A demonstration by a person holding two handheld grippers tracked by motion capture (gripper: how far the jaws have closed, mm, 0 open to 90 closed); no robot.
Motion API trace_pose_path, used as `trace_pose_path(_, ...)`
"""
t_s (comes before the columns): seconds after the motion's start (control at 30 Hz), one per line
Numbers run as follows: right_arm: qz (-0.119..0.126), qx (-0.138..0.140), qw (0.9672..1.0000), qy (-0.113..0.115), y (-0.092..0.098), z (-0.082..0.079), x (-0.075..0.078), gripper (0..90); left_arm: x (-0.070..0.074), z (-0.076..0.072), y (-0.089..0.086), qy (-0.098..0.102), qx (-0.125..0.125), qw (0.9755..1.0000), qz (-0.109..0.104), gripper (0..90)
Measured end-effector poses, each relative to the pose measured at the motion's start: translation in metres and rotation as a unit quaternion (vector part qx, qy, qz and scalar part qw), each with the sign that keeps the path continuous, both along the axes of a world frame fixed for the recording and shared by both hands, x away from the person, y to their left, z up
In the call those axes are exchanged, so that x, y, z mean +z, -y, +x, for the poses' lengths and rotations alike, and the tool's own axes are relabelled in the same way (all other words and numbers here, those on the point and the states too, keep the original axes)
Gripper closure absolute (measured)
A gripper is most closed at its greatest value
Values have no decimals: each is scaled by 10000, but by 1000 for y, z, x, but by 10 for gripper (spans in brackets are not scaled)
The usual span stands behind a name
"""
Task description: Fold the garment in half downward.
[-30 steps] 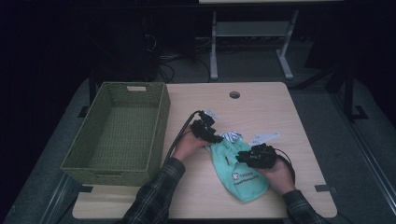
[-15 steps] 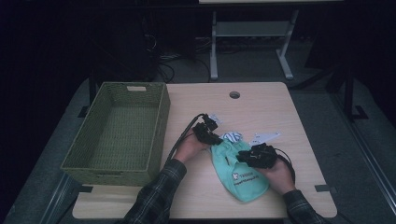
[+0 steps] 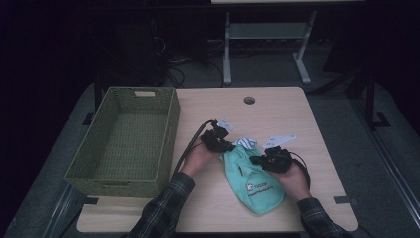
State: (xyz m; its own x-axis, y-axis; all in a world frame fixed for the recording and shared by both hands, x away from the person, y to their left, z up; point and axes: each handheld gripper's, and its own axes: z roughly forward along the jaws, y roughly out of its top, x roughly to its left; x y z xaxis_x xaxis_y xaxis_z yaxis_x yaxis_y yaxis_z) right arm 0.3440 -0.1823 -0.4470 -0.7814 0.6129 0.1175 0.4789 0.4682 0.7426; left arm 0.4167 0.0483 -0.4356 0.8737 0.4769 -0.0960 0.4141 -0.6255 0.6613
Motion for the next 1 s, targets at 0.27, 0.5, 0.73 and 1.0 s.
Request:
trace_pose_path(0.27,-64,0,9998,-212,-15,11,-15,898,15,-9,-8,204,48,9995,-224,832)
trace_pose_path(0.5,-71,-109,9995,-282,-25,24,-27,900,30,-17,-15,331,91,9989,-322,833)
trace_pose_path(0.73,36,-168,9996,-202,-35,33,-29,900,39,-23,-22,445,128,9986,-269,834)
trace_pose_path(1.0,17,-111,9999,-59,-25,22,-14,899,39,-23,-29,523,235,9978,-345,833)
